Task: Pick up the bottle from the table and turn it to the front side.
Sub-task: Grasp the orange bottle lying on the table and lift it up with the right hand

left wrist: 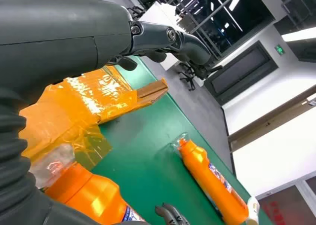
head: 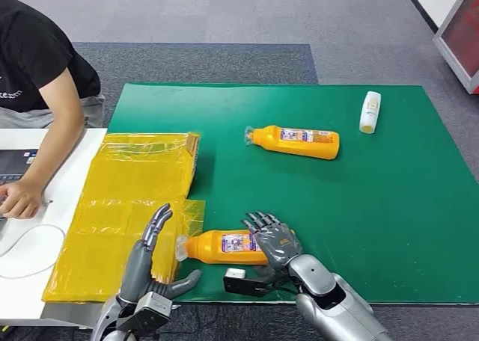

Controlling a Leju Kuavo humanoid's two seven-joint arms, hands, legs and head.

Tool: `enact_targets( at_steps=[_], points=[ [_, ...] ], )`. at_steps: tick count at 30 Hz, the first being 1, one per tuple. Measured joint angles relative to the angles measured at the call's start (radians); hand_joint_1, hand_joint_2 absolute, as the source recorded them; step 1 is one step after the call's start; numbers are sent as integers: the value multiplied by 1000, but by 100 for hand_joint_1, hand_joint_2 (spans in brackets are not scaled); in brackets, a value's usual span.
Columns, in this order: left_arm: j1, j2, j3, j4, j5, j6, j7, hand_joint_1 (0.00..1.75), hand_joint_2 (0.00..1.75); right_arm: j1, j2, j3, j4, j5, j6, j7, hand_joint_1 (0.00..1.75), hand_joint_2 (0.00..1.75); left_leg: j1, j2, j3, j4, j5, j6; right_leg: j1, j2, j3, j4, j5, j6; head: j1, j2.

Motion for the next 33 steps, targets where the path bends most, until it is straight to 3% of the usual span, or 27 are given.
enact_targets(
  at_steps=[6, 13, 23, 28, 33],
  points=[
    [2, 1, 0, 1, 4, 3, 5, 0, 175, -9, 4, 8, 15, -33, 3, -3, 175, 175, 0, 0, 0, 0, 2, 0, 0, 0, 0, 0, 3, 2, 0, 0],
    [1, 2, 0, 6, 16, 8, -8, 0, 175, 37, 41, -90, 10, -359, -91, -157, 175, 175, 0, 0, 1, 0, 3, -1, 0, 0, 0, 0, 5, 0, 0, 0],
    [4, 3, 0, 6, 73, 14, -33, 0, 175, 185, 101, -230, -85, -614, -145, -308, 175, 175, 0, 0, -4, 0, 2, -2, 0, 0, -4, 1, 2, 0, 0, 0],
    [8, -2, 7, 6, 212, -45, -37, 0, 175, 231, 115, -256, -122, -658, -148, -335, 175, 175, 0, -1, -7, 0, 2, -1, 0, 0, -6, 1, 1, 2, 0, 0],
    [12, -41, 53, 3, 436, -150, -13, 0, 175, 272, 120, -263, -155, -679, -166, -372, 175, 175, 0, -1, -10, 0, 2, -1, 0, -1, -9, 1, 1, 2, 0, 0]
  ],
)
